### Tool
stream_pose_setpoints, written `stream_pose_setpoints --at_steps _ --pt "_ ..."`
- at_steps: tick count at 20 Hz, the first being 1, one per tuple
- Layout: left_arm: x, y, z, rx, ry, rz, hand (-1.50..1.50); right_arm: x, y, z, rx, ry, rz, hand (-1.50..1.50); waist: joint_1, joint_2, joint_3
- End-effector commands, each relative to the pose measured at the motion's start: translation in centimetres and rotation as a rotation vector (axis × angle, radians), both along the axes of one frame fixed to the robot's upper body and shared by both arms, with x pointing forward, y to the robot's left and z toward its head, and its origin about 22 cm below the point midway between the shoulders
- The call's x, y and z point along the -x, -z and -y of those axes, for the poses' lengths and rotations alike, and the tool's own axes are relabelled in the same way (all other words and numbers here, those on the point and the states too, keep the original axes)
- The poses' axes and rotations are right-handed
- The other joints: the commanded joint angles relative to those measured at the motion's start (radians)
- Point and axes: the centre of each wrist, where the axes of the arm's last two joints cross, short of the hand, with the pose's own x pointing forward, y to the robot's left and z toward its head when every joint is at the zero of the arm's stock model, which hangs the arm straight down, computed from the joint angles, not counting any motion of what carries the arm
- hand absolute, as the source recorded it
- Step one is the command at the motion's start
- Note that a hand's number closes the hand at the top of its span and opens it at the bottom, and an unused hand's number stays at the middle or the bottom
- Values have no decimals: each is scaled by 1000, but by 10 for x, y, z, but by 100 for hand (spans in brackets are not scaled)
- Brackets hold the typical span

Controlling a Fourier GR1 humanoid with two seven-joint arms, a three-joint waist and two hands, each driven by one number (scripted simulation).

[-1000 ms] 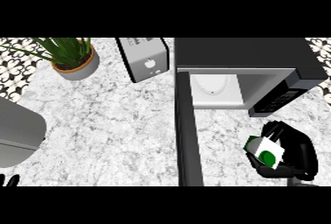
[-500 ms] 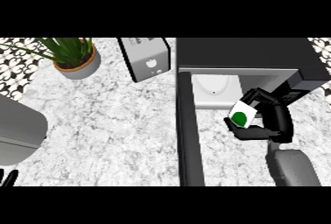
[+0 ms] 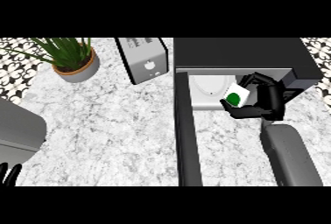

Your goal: Pick up the milk, place it into the microwave and close the microwave

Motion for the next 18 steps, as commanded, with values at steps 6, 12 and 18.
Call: stream_pose_setpoints --at_steps 6,12,18 --pt "-10 -7 2 -10 44 21 -150 -46 -24 -19 87 47 -46 150 72 40 -1" --pt "-22 -7 9 -2 88 45 -150 -44 -22 -12 199 128 2 150 97 51 -2" --pt "-21 -4 4 -11 101 28 -150 -38 -16 4 144 246 19 150 139 58 -2"
